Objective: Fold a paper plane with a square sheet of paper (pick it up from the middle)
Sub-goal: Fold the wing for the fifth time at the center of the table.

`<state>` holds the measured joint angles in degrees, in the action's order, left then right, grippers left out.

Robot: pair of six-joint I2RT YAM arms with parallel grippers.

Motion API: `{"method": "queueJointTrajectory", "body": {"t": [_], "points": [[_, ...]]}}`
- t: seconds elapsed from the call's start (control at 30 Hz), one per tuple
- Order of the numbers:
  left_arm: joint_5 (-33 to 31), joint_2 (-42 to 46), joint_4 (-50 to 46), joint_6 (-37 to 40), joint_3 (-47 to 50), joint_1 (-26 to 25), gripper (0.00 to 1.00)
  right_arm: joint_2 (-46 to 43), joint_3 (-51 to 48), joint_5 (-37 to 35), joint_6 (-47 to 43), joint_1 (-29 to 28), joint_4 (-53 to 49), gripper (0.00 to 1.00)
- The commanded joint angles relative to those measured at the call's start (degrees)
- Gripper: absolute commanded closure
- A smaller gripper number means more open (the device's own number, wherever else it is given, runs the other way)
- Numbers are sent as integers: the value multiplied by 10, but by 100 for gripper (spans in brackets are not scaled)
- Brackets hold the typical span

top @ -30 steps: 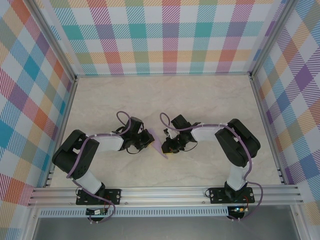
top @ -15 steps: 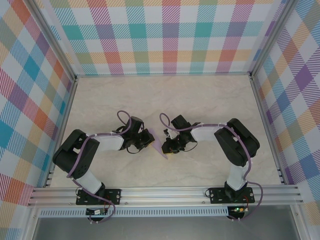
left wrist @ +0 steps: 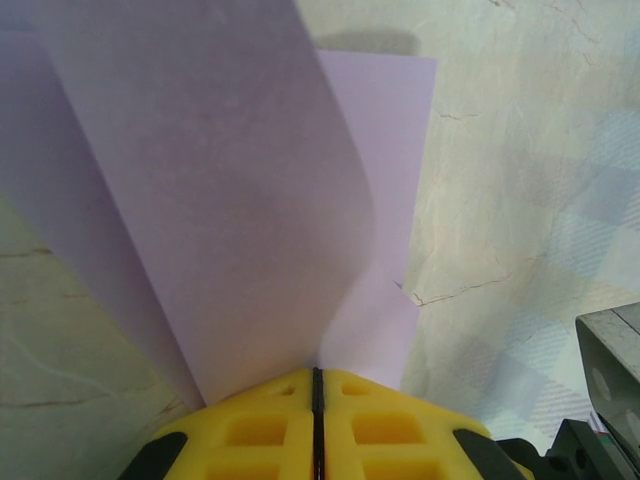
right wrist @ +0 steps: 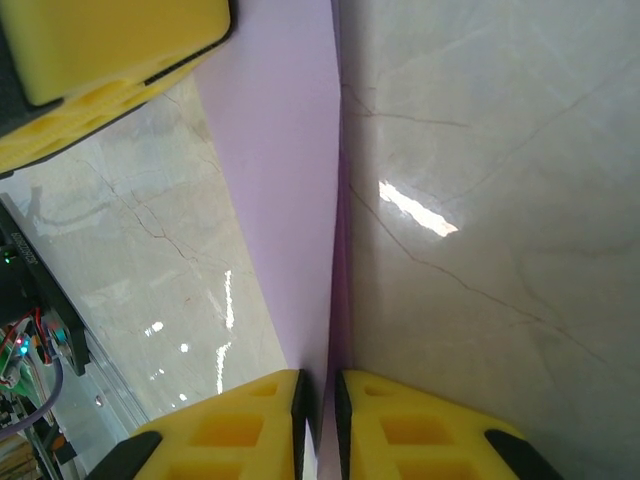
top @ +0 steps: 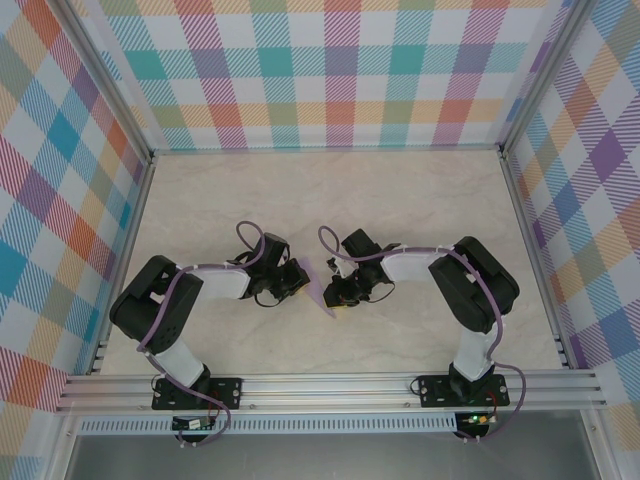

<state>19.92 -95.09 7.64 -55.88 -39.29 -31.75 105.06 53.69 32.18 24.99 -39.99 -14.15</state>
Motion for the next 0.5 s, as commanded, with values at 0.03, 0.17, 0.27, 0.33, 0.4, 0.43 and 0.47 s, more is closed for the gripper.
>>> {"method": "queueJointTrajectory", "body": {"t": [0.03, 0.17, 0.27, 0.33, 0.4, 0.43, 0.47], "points": [[-11, -13, -23, 11, -7, -7, 92, -19, 7, 0, -10, -1, -45, 80], [-13, -16, -24, 10, -6, -7, 92, -11, 6, -1, -14, -4, -53, 80], [-13, -16, -26, 10, -6, -7, 92, 0, 4, -7, -15, -6, -54, 83], [-14, -15, -27, 10, -5, -7, 92, 7, 4, -16, -14, -8, -59, 85], [-15, -15, -30, 10, -5, -7, 92, 14, 8, -24, -16, -9, -65, 85], [-15, -15, -30, 10, -5, -7, 92, 16, 10, -28, -17, -10, -70, 85], [-15, -15, -30, 11, -5, -7, 92, 18, 14, -30, -18, -11, -76, 84]]}}
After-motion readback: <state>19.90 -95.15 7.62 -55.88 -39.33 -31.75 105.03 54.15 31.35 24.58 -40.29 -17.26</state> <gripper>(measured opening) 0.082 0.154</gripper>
